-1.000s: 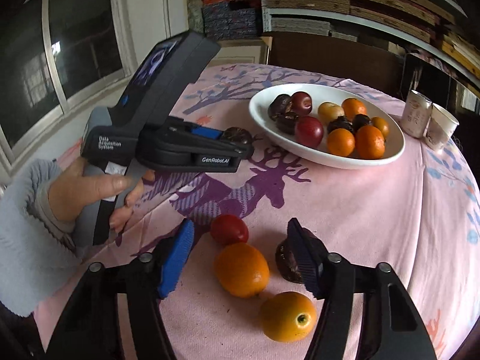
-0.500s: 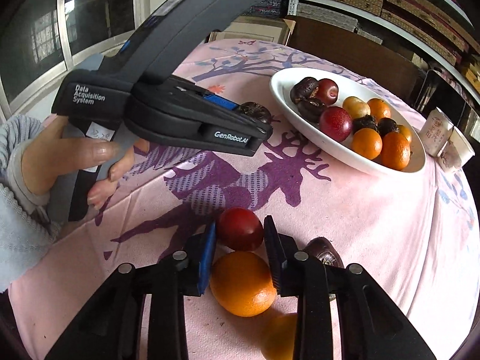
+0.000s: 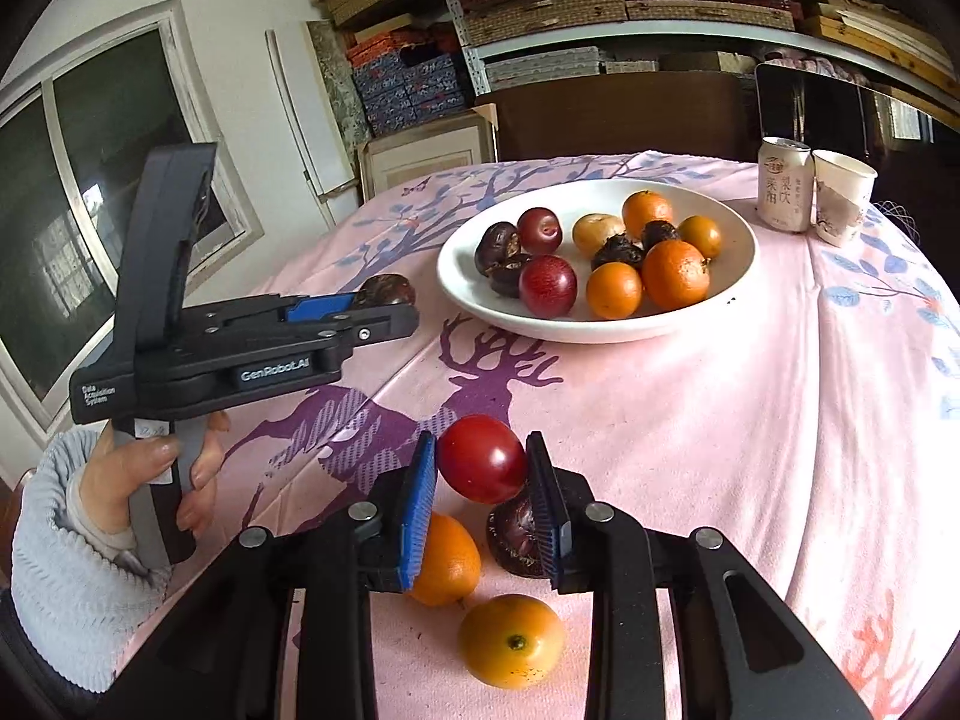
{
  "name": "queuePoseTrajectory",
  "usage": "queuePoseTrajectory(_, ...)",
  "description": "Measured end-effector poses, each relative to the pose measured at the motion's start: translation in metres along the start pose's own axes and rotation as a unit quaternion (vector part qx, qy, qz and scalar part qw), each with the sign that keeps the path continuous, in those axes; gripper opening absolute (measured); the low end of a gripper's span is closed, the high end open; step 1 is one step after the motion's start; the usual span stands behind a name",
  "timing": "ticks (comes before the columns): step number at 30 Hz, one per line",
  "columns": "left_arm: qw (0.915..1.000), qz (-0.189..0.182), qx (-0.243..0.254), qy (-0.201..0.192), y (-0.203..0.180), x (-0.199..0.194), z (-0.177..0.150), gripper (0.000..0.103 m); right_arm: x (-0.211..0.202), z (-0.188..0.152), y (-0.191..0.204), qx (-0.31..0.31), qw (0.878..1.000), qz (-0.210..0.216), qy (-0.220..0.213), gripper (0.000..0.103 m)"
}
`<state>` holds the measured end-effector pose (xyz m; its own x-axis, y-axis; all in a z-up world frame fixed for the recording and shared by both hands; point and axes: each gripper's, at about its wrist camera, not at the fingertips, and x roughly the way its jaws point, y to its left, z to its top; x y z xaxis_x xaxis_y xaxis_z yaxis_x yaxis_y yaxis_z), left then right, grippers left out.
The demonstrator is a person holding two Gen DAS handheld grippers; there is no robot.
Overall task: Organize fruits
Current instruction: 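Lower both fruits onto the plate and open both grippers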
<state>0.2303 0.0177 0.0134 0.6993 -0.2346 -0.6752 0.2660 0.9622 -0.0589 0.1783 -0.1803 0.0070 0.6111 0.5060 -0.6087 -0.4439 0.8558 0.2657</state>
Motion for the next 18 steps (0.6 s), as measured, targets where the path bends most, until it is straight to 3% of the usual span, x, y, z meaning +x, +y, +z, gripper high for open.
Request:
queuePoseTrajectory(7, 0.9998, -0.014, -0.009, -0.003, 0.001, 0.007, 0.024, 0.043, -0.002, 0.021, -0.019, 0.028, 1.000, -0.006, -0.009, 0.030)
queuePoseTrajectory(15, 1.0000, -0.002, 0.001, -0.001, -0.008, 0.043, 0.068, 0.043, 0.029, 0.083, -0.033, 0.049, 0.998, -0.025, -0.033, 0.030)
queuePoseTrajectory(16, 1.0000, -0.001, -0.004, -0.003, -0.008, 0.048, 0.073, 0.046, 0.037, 0.092, -0.038, 0.061, 0.997, -0.027, -0.042, 0.030)
queuePoseTrajectory(17, 0.9999, 0.000, -0.012, -0.003, -0.006, 0.054, 0.078, 0.065, 0.044, 0.099, -0.044, 0.076, 0.995, -0.025, -0.051, 0.030)
queuePoseTrajectory(18, 0.9996, 0.003, -0.026, -0.005, -0.003, 0.058, 0.080, 0.078, 0.052, 0.103, -0.051, 0.092, 0.994, -0.018, -0.058, 0.040)
